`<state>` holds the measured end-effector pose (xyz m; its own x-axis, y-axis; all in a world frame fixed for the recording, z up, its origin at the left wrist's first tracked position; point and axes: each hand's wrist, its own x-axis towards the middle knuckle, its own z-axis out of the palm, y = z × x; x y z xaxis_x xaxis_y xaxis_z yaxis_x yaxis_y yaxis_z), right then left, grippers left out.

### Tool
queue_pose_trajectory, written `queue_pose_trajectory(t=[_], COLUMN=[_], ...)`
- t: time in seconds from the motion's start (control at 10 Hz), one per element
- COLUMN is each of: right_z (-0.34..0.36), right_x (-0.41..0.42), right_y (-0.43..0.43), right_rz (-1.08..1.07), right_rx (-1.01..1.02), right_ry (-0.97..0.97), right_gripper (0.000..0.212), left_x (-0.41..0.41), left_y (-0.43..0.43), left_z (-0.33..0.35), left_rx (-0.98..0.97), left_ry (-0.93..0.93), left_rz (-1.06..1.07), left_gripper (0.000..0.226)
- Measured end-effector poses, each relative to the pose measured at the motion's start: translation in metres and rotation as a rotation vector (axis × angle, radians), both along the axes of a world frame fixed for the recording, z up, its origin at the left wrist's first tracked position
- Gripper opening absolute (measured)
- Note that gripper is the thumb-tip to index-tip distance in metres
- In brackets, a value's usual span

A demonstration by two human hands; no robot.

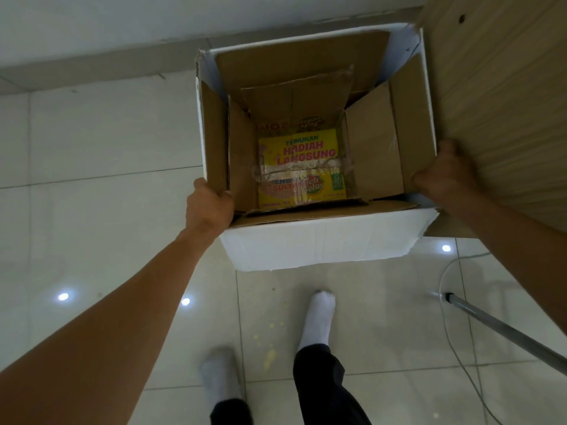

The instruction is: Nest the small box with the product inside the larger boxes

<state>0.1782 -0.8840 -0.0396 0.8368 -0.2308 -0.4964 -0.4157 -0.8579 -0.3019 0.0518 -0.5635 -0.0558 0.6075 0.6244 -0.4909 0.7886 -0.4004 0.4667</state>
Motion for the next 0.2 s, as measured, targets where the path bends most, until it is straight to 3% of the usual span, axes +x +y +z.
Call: queue_pose_trajectory(t=[0.1, 0.2], right_z=[0.017, 0.037], right_x=[-0.009, -0.020], right_y=[0.005, 0.010], right_rz=[0.035, 0.081], right_rx=[0.025, 0.042], right_ry=[-0.079, -0.155], right_gripper=[0.062, 0.065], left_x=[-0.008, -0.022], left_y=[-0.002, -0.008], left_z=[0.017, 0.038], left_rx=[0.002, 0.011], left_ry=[-0.077, -0.186], left_rz=[0.002, 0.031], left_gripper=[0.034, 0.053])
